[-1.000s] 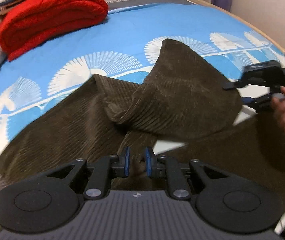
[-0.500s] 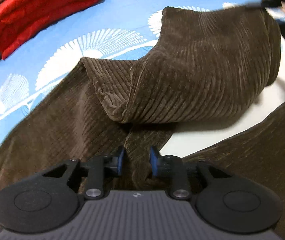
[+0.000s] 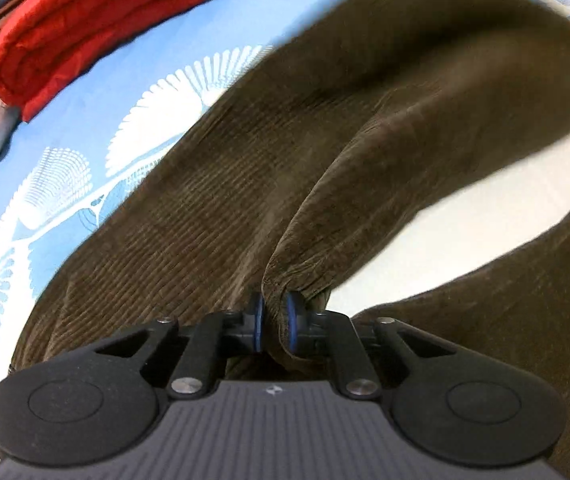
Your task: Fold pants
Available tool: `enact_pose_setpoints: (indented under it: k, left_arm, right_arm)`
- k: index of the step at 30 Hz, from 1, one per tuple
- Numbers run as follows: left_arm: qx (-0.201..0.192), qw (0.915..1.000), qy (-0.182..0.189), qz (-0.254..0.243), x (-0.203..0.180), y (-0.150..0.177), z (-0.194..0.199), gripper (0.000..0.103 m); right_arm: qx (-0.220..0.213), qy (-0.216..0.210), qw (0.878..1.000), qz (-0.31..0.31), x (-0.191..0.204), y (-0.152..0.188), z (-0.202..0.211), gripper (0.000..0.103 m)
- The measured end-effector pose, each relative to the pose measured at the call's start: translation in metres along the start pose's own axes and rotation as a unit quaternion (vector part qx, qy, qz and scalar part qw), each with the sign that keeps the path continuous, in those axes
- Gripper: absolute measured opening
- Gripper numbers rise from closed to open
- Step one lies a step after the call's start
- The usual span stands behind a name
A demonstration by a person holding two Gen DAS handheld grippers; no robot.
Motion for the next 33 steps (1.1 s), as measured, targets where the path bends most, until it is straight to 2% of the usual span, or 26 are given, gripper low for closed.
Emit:
enact_pose_setpoints:
  k: [1,2,4,7,8,10,11,12,15,17,19,20,21,23,27,28,29,31,32,33]
  left_arm:
    - [0.004,1.0000,0.004,-0.003,0.001,0.000,0.000,0.013]
    - [0.006,1.0000,0.006,-0.005,0.002,0.000,0.000,0.013]
    - [0.013,0.9999,0.010,-0.003,0.005,-0.002,0.001,0.013]
    - [0.020,0.9997,0.009,-0.002,0.006,-0.005,0.002,0.013]
    - [0.023,0.9997,0.008,-0.005,0.006,-0.005,0.003,0.013]
    - [0.031,0.9994,0.006,-0.017,0.002,-0.004,0.008,0.013]
    - [0.035,0.9991,0.006,-0.025,0.000,-0.003,0.008,0.013]
    - [0.038,0.9986,0.007,-0.035,-0.002,-0.002,0.009,0.013]
    - [0.039,0.9986,0.015,-0.032,0.000,-0.001,0.012,0.013]
    - [0.037,0.9988,0.020,-0.026,0.002,-0.001,0.011,0.013]
    - [0.034,0.9989,0.021,-0.023,0.004,-0.001,0.008,0.014]
    - [0.032,0.9990,0.020,-0.023,0.003,-0.001,0.009,0.014]
    - [0.031,0.9991,0.019,-0.023,0.002,0.000,0.009,0.014]
    - [0.030,0.9991,0.018,-0.024,0.001,0.000,0.009,0.014]
    - [0.032,0.9990,0.023,-0.023,0.001,0.000,0.007,0.014]
    - [0.032,0.9989,0.027,-0.021,0.001,-0.001,0.007,0.014]
    - [0.032,0.9989,0.028,-0.020,0.002,0.000,0.008,0.014]
    - [0.030,0.9987,0.033,-0.024,0.001,0.000,0.010,0.015]
    - [0.030,0.9986,0.035,-0.025,0.000,0.000,0.011,0.015]
    - [0.031,0.9986,0.032,-0.029,0.000,0.001,0.011,0.015]
  right_arm:
    - [0.054,0.013,0.998,-0.016,-0.010,0.009,-0.017,0.005]
    - [0.100,0.009,0.994,-0.044,-0.020,0.019,-0.031,0.005]
    - [0.172,0.005,0.979,-0.113,-0.041,0.039,-0.048,0.005]
    - [0.174,0.034,0.972,-0.151,-0.063,0.043,-0.050,0.008]
    - [0.164,0.051,0.972,-0.159,-0.071,0.040,-0.049,0.013]
    - [0.138,0.080,0.972,-0.172,-0.088,0.032,-0.051,0.032]
    - [0.134,0.080,0.972,-0.179,-0.093,0.030,-0.056,0.043]
    - [0.134,0.067,0.971,-0.186,-0.102,0.029,-0.062,0.050]
    - [0.160,0.029,0.968,-0.192,-0.114,0.028,-0.085,0.050]
    - [0.173,0.038,0.964,-0.196,-0.123,0.031,-0.096,0.049]
    - [0.168,0.032,0.964,-0.205,-0.135,0.031,-0.102,0.047]
    - [0.164,0.027,0.966,-0.200,-0.137,0.028,-0.105,0.041]
    - [0.161,0.025,0.969,-0.186,-0.138,0.026,-0.107,0.029]
    - [0.165,0.035,0.975,-0.147,-0.134,0.024,-0.116,0.012]
    - [0.149,0.019,0.982,-0.111,-0.124,0.014,-0.124,0.008]
    - [0.115,-0.014,0.989,-0.095,-0.111,-0.001,-0.116,0.008]
    - [0.062,-0.054,0.995,-0.062,-0.093,-0.023,-0.100,0.008]
    - [-0.021,-0.095,0.995,-0.017,-0.067,-0.051,-0.064,0.007]
    - [-0.049,-0.082,0.995,-0.024,-0.065,-0.056,-0.049,0.007]
    - [-0.044,-0.042,0.998,-0.028,-0.070,-0.054,-0.046,0.008]
Point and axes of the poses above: each gripper's, at about its wrist camera, not at the fingertips, and z roughly against the way its jaws point, x to its left, y to its underside, the point moved 3 cm from there along -z, roughly the way its jaws point, and after that the axes turned 13 degrees about z, right-handed, at the moved point
